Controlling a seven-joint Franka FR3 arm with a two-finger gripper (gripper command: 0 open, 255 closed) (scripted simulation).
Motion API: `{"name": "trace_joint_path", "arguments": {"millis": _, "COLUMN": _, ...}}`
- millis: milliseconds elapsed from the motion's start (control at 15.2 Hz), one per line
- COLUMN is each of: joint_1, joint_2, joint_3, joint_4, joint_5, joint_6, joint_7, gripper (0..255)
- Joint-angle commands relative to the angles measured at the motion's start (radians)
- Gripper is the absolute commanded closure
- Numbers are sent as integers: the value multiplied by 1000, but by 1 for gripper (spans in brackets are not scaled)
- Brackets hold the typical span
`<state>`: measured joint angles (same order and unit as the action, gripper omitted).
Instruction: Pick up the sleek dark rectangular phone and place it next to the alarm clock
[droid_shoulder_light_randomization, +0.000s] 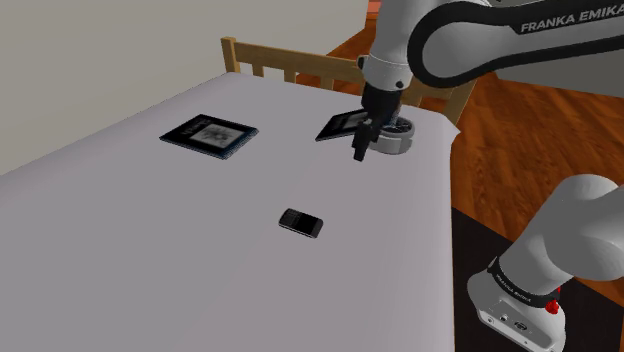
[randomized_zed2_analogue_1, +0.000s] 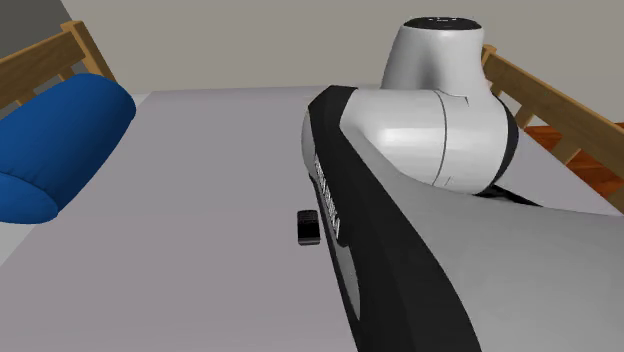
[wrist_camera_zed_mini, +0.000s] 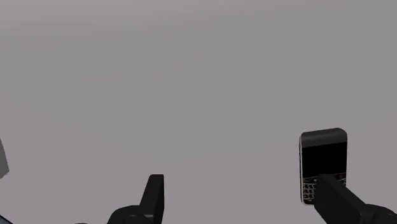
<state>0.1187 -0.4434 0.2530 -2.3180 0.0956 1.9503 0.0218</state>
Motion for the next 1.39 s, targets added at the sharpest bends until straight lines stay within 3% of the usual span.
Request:
{"name": "trace_joint_path", "arguments": {"millis": 0, "joint_1": 13, "joint_2": 56, "joint_3": 29, "joint_4": 3, "joint_5": -6, "joint_6": 52, "joint_7": 5, "gripper": 0}}
{"name": "trace_joint_path", "arguments": {"millis": 462, "joint_1": 51, "joint_2": 261, "joint_3": 129, "joint_4": 54, "joint_5": -67, "joint_6": 187, "joint_7": 48, "gripper": 0}}
{"name": "trace_joint_path", "arguments": {"millis": 858, "joint_1": 90, "joint_2": 458, "joint_3": 197, "joint_4": 130, "joint_5": -175, "joint_6": 276, "joint_7": 113, "gripper": 0}}
{"name": "trace_joint_path", "arguments": {"millis": 1320, "joint_1": 107, "joint_2": 553, "joint_3": 203, "joint_4": 129, "joint_5": -241, "joint_6": 354, "joint_7": 154, "gripper": 0}}
